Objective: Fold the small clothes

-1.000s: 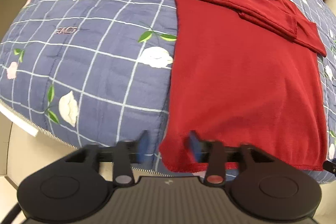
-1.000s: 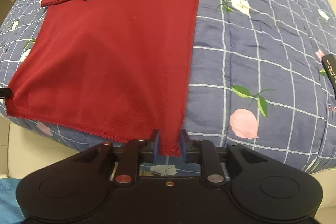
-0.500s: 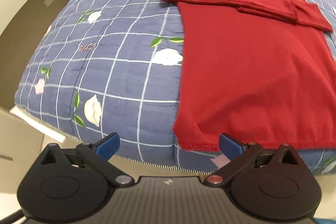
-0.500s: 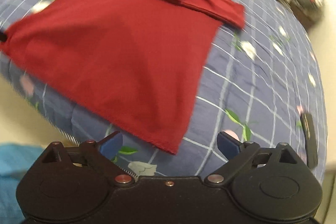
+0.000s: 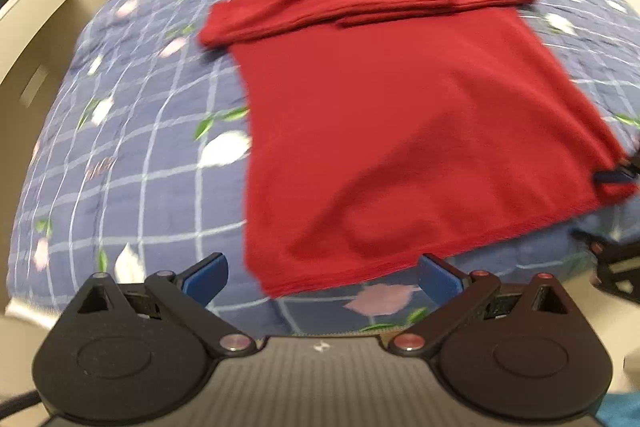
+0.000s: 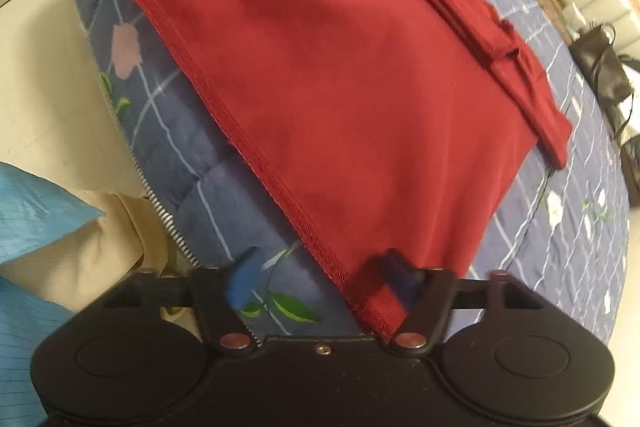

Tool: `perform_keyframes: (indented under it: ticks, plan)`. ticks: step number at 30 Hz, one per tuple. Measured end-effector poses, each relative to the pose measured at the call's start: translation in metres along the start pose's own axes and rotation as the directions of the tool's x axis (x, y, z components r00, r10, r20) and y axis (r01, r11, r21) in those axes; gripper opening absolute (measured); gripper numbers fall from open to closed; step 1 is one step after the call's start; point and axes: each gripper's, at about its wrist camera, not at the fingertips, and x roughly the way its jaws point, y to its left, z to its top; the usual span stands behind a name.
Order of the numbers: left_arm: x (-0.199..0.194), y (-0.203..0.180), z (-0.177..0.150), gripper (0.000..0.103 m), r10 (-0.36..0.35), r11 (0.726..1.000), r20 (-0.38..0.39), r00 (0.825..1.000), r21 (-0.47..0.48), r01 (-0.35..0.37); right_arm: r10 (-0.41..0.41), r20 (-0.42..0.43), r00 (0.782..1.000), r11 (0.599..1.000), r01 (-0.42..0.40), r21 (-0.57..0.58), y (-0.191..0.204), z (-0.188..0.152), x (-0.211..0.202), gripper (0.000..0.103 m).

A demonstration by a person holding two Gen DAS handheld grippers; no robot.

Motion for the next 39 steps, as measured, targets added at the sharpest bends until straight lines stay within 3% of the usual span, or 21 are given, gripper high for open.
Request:
perform_keyframes:
  ticks: [2,3,6,8,11,16,22,29,31,36,39]
  plan:
    - [-0.003,-0.010,-0.001,0.102,-0.018,0.998,0.026,1.000,0.067,0.016,0.011,0.002,1.000,1.000,-0.011,0.017,-0.005,0.001,0.003,0.054]
    - [-0.003,-0.015,-0.002,0.102,-0.025,0.995,0.034,0.999,0.101,0.021,0.020,0.006,1.000,1.000,-0.020,0.014,-0.008,0.003,0.003,0.048]
    - [0.001,-0.030,-0.004,0.102,-0.034,0.979,0.042,0.999,0.201,0.025,0.039,0.008,0.999,0.999,-0.039,0.012,-0.014,0.006,0.001,0.007]
    - [0.006,-0.039,-0.005,0.102,-0.042,0.969,0.040,0.998,0.245,0.031,0.059,0.016,0.998,0.997,-0.060,0.047,-0.022,0.011,-0.004,0.002]
    - [0.011,-0.050,-0.005,0.102,-0.043,0.956,0.032,0.999,0.293,0.032,0.101,0.033,0.994,0.987,-0.104,0.126,-0.038,0.016,-0.018,0.002]
    - [0.028,-0.073,-0.013,0.102,-0.029,0.919,0.034,0.999,0.395,0.014,0.194,0.077,0.978,0.933,-0.208,0.294,-0.077,0.027,-0.043,0.002]
    - [0.048,-0.089,-0.015,0.091,0.043,0.885,0.067,0.997,0.461,-0.069,0.237,0.132,0.963,0.887,-0.270,0.374,-0.104,0.041,-0.069,0.002]
    - [0.056,-0.073,-0.015,0.058,0.142,0.853,0.076,0.987,0.496,-0.161,0.237,0.177,0.955,0.862,-0.291,0.415,-0.122,0.053,-0.087,0.002]
    - [0.054,-0.063,-0.014,0.056,0.168,0.852,0.078,0.983,0.490,-0.184,0.233,0.190,0.954,0.852,-0.295,0.433,-0.127,0.056,-0.090,0.002]
    - [0.051,-0.032,-0.004,0.055,0.194,0.883,0.034,0.980,0.430,-0.190,0.217,0.217,0.952,0.839,-0.295,0.456,-0.137,0.063,-0.098,0.002]
    - [0.044,-0.021,0.003,0.042,0.180,0.884,0.051,0.982,0.429,-0.185,0.209,0.230,0.951,0.834,-0.296,0.466,-0.141,0.065,-0.103,0.002]
